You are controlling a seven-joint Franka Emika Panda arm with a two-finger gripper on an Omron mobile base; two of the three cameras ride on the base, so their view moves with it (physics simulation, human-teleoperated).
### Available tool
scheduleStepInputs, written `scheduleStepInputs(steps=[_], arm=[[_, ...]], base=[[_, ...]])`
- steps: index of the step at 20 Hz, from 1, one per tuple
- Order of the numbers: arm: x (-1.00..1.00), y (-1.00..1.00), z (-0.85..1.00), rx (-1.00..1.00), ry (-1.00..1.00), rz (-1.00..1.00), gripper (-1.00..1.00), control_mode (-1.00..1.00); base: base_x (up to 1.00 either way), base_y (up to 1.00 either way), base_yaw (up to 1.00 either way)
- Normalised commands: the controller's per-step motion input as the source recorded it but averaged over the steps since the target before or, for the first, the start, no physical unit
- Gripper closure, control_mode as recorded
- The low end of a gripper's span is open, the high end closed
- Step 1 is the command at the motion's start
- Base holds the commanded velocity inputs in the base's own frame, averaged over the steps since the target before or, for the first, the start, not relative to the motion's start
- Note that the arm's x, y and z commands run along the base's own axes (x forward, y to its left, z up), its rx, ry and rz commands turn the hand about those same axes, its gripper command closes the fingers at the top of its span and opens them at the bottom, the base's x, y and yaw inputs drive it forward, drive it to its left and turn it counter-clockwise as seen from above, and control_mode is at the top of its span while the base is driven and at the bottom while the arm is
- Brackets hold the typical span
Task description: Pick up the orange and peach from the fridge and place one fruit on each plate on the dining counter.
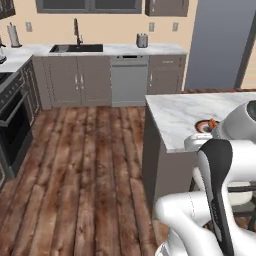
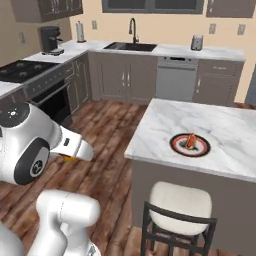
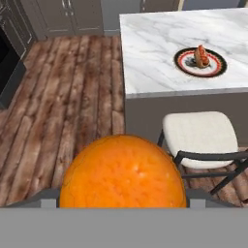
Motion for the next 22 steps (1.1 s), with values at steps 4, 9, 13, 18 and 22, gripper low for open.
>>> scheduleStepInputs(steps=[4,9,13,18,22], arm=[[0.00,0.00,0.00,0.00,0.00,0.00,1.00,1.00],[0.00,0.00,0.00,0.00,0.00,0.00,1.00,1.00],[0.00,0.00,0.00,0.00,0.00,0.00,1.00,1.00],[0.00,0.00,0.00,0.00,0.00,0.00,1.00,1.00],[0.00,0.00,0.00,0.00,0.00,0.00,1.00,1.00]], base=[[-0.59,0.17,-0.45],[-0.34,-0.12,-0.34],[0.03,-0.53,-0.16],[0.28,-0.87,-0.02],[0.28,-0.98,0.00]])
